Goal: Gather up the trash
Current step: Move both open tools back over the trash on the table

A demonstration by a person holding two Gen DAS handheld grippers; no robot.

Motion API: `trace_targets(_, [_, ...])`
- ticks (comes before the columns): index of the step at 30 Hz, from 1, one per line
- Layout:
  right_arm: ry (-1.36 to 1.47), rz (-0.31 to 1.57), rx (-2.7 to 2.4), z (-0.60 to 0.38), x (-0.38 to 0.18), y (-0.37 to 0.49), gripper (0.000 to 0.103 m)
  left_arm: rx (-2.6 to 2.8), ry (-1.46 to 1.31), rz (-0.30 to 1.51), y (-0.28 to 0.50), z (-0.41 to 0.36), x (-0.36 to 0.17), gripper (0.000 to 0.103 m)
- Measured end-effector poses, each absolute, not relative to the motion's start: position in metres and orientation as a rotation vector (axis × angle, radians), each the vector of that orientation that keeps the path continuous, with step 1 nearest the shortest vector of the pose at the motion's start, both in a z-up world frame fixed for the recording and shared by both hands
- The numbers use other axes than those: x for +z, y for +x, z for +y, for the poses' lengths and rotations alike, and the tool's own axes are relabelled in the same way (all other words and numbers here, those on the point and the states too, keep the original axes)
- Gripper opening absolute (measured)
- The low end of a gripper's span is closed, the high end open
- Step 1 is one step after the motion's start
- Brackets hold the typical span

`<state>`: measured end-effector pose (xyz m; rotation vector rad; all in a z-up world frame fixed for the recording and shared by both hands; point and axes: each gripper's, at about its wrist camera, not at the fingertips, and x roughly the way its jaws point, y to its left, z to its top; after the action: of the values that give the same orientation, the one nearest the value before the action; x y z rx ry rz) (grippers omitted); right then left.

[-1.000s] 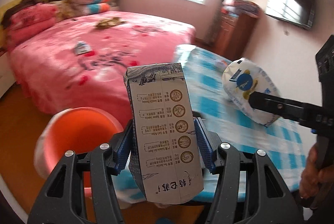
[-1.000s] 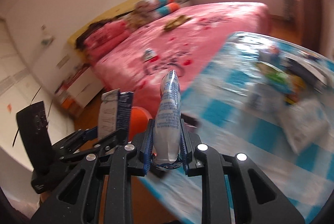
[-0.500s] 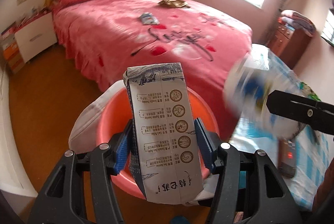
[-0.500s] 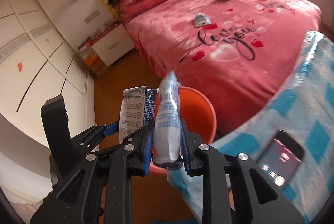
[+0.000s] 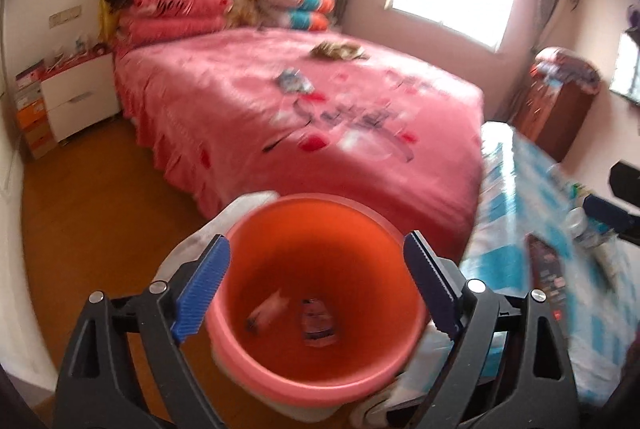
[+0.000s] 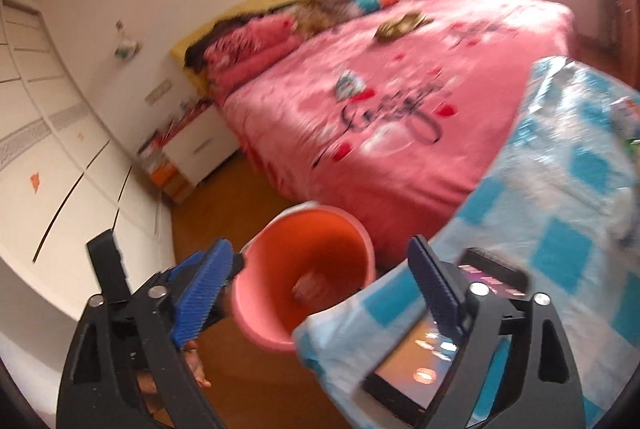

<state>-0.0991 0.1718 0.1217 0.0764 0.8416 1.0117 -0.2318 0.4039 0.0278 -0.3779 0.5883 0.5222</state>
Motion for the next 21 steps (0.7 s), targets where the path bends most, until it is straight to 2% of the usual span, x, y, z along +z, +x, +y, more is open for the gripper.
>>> trace_targets(8, [0.167,0.766,0.937,0.109,0.114,-0.095,0.093,0.443,-0.328,0.496,-0.225,0.362,0.06,0.089])
trace_targets(15, [0.229,0.71,0.874,0.062,0.108,-0.083,0.098,0.375,-0.223,0.573,-0.202,0.319,0.072,0.089])
trace_targets(21, [0.271,0.686,0.842,0.023,0.101,-0.076,0.098,0.325,-0.212,0.607,-0.186,0.291,0.076,0.089])
